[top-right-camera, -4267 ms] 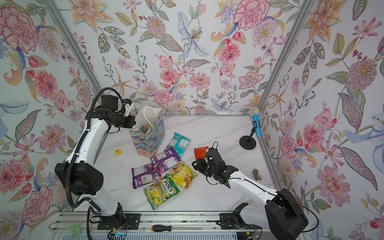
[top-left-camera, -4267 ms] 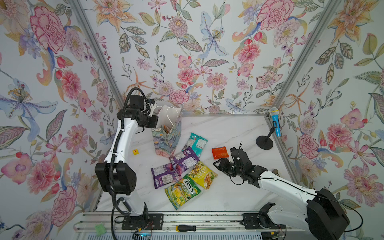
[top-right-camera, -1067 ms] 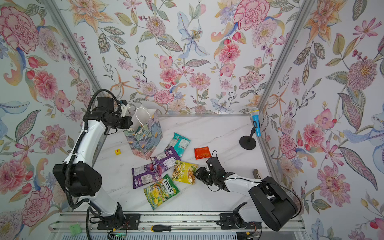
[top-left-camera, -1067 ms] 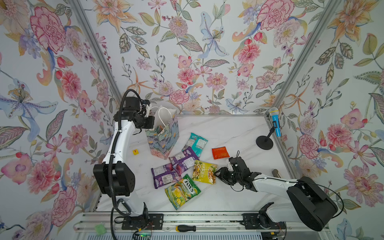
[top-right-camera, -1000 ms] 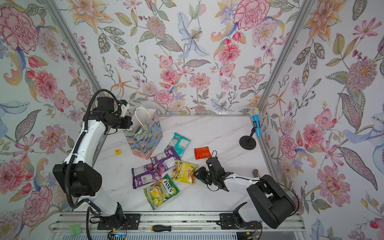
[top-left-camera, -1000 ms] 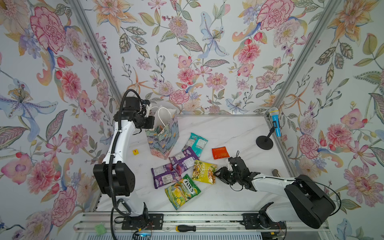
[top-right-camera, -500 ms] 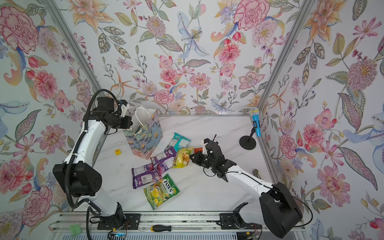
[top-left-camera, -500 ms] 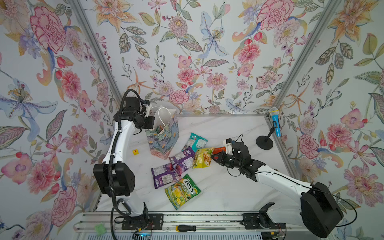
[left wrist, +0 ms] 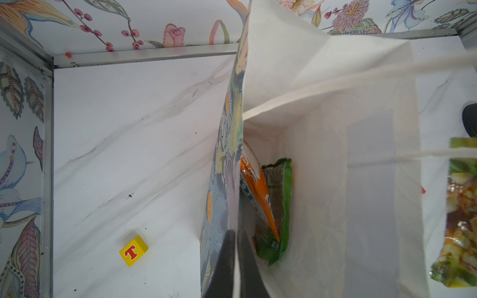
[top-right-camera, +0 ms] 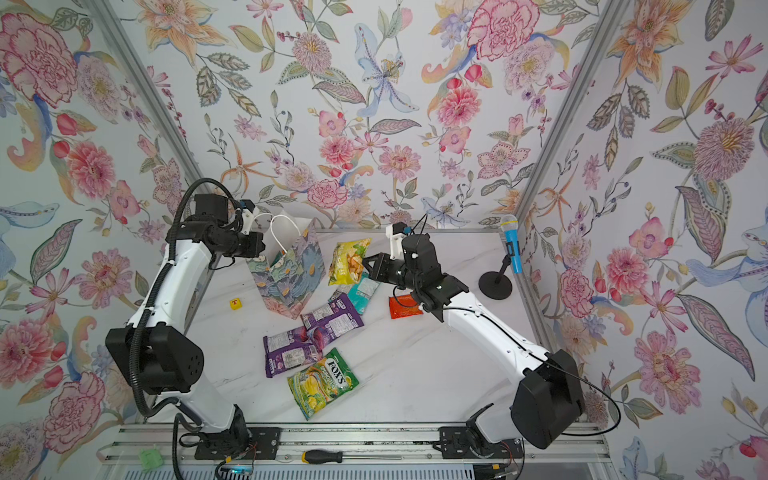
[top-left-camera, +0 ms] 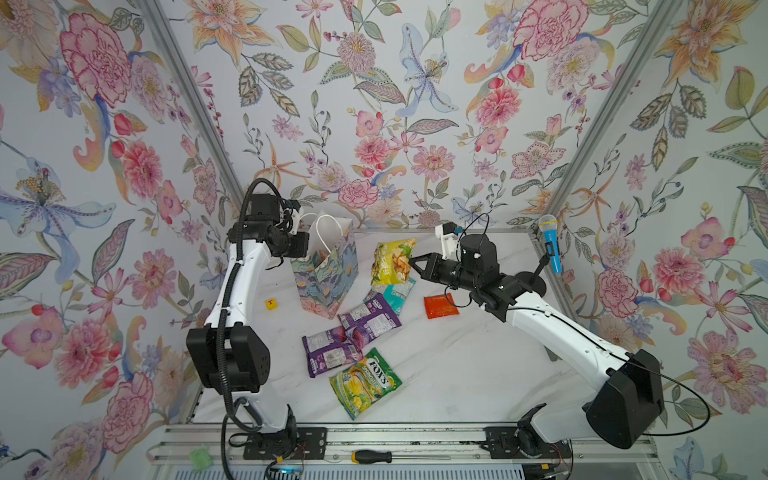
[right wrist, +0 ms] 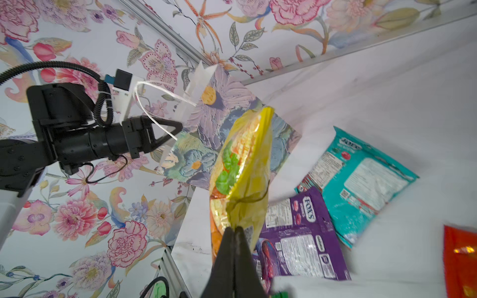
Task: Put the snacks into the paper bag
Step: 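Lift the yellow packet and carry it toward the bag with the right gripper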
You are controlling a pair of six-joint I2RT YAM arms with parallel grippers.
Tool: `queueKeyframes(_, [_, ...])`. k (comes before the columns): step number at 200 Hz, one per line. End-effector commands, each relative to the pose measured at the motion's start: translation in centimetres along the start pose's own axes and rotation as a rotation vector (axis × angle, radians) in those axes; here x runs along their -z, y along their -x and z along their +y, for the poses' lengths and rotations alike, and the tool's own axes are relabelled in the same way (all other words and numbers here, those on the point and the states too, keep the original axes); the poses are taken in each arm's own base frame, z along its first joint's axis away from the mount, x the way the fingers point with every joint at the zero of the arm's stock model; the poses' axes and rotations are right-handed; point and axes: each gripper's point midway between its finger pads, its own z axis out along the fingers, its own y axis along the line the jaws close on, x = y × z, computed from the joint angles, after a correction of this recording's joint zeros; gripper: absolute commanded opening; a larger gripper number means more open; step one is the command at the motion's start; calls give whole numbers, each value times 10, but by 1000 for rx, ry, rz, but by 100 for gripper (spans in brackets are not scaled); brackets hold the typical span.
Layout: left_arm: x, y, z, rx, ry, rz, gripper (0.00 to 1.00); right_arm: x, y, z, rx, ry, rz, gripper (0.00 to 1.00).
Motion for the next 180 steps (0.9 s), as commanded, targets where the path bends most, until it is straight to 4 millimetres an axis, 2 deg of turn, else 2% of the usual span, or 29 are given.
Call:
queueKeyframes(1, [8, 2, -12, -8, -35, -24, 4, -4, 28, 26, 90, 20, -43, 0])
queueKeyframes(38, [8, 3, -14, -9, -44, -26, 3, -21, 72, 57, 181, 30, -99, 0])
queueKeyframes(67, [10, 4, -16, -9, -49, -34, 4, -35, 106, 70, 235, 5, -157, 0])
queueKeyframes(93, [9, 3, -17, -11, -55, -32, 4, -56, 128, 78, 271, -9, -162, 0])
queueKeyframes(133, [9, 6, -19, -12, -61, -37, 3, -87, 147, 80, 312, -33, -192, 0])
queueKeyframes(180, [11, 5, -22, -16, -66, -42, 4, -96, 166, 84, 352, -17, -280, 0])
